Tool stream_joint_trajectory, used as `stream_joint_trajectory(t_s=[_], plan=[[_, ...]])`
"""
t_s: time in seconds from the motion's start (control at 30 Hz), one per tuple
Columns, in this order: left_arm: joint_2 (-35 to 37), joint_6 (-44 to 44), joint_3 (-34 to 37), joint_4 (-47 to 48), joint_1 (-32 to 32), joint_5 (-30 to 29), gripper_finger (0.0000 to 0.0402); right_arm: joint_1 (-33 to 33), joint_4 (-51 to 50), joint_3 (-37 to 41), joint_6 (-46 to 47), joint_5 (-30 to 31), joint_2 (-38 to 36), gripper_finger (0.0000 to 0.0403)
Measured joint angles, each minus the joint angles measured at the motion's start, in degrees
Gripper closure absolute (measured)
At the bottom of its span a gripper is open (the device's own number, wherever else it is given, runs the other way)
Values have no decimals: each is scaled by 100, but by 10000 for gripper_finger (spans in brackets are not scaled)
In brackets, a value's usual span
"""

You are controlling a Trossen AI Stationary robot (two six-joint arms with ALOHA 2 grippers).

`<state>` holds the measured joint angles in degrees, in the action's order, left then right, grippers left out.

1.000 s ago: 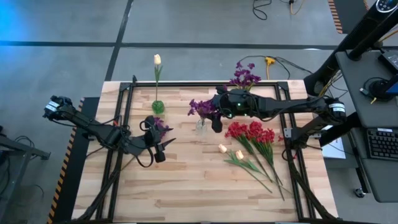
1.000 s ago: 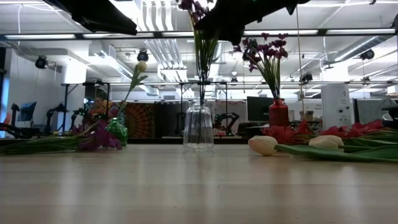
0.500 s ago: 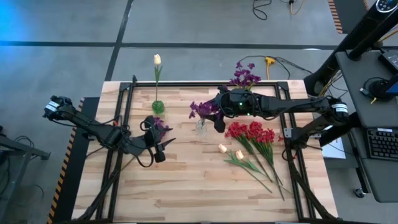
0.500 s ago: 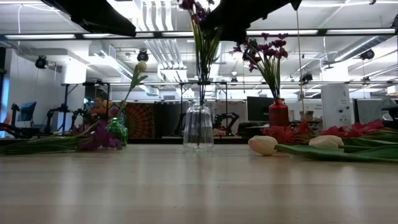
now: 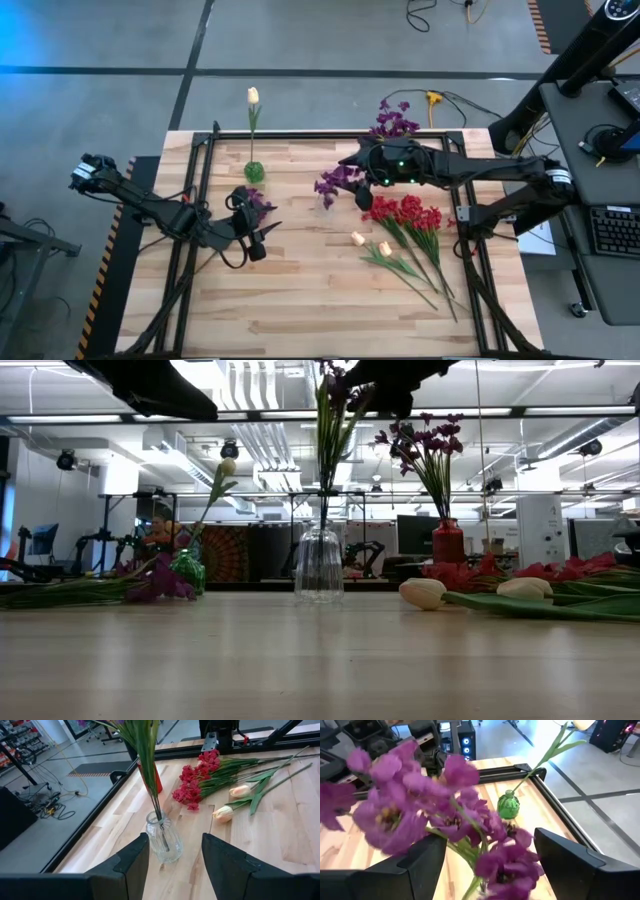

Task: Sort flowers into vase by color
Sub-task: Put the bottom violet flowers into the red vase

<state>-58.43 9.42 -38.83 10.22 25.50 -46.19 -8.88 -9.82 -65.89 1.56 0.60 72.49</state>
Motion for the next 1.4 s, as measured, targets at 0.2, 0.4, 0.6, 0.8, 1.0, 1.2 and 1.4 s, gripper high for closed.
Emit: stream_joint_trajectory(t_s=[0.2, 0.4, 0.6, 0.8, 1.0, 1.2, 1.4], plan=[[1, 78, 0, 22, 0, 0, 238, 0, -218, 0, 84, 2, -256, 111], [2, 97, 0, 23, -4, -56, 238, 0, -407, -2, 200, 2, -459, 110], [2, 122, 0, 55, -4, -149, 238, 0, -540, -2, 251, 2, -556, 111], [2, 360, 0, 189, -4, -140, 238, 2, -690, -2, 407, 5, -799, 111], [6, 1080, -54, 805, -4, 144, 238, 40, -1115, -2, 720, 142, -1186, 120], [-66, 2399, -555, 2232, -4, 941, 238, 139, -1929, -2, 1283, 306, -1481, 132], [-236, 3326, -847, 3540, -2, 1435, 238, 187, -2781, -2, 1995, 407, -1628, 144]])
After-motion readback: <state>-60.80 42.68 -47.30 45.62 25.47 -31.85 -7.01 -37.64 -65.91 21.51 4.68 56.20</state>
